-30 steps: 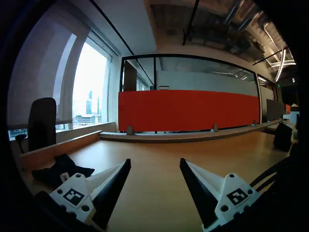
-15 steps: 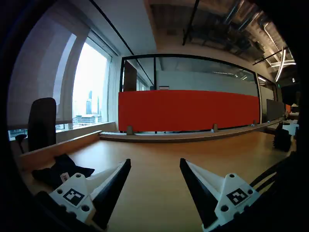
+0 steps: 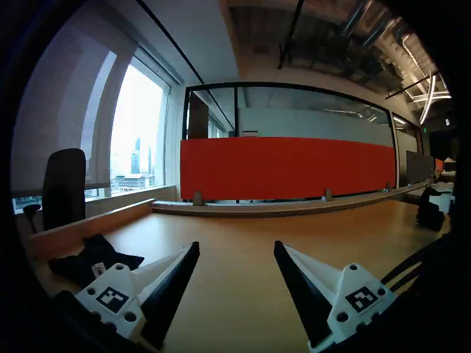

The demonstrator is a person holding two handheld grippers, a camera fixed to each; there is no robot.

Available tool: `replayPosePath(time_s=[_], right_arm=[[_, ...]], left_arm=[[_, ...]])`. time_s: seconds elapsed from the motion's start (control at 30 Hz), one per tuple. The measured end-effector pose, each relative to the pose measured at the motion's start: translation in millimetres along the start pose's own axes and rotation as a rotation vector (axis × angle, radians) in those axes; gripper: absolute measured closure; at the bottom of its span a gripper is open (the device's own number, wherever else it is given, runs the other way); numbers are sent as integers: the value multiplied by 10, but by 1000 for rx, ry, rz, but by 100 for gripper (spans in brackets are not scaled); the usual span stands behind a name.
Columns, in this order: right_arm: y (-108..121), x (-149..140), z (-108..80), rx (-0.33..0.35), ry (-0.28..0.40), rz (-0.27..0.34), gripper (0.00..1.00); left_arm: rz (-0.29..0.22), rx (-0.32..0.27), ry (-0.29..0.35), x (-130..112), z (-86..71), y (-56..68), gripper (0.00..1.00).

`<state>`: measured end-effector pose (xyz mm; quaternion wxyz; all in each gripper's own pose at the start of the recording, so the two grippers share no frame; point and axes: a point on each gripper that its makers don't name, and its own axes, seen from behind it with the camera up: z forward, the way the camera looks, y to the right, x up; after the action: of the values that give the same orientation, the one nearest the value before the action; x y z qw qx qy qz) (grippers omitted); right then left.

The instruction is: Fold towel

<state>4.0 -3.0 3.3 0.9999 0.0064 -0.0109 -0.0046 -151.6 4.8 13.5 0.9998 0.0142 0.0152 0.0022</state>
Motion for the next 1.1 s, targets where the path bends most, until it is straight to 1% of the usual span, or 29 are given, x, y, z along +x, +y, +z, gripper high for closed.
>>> replayPosePath(time_s=[0.1,0.6,1.1], right_arm=[[-4,-40,6,-1,-3,1,0],[-30,-35,-25,-3,17,-3,0],[-34,-53,-38,2,18,-1,0]], left_arm=[[0,0,0,0,-1,-1,6],[0,0,0,1,7,1,6],[0,0,0,9,9,6,6]])
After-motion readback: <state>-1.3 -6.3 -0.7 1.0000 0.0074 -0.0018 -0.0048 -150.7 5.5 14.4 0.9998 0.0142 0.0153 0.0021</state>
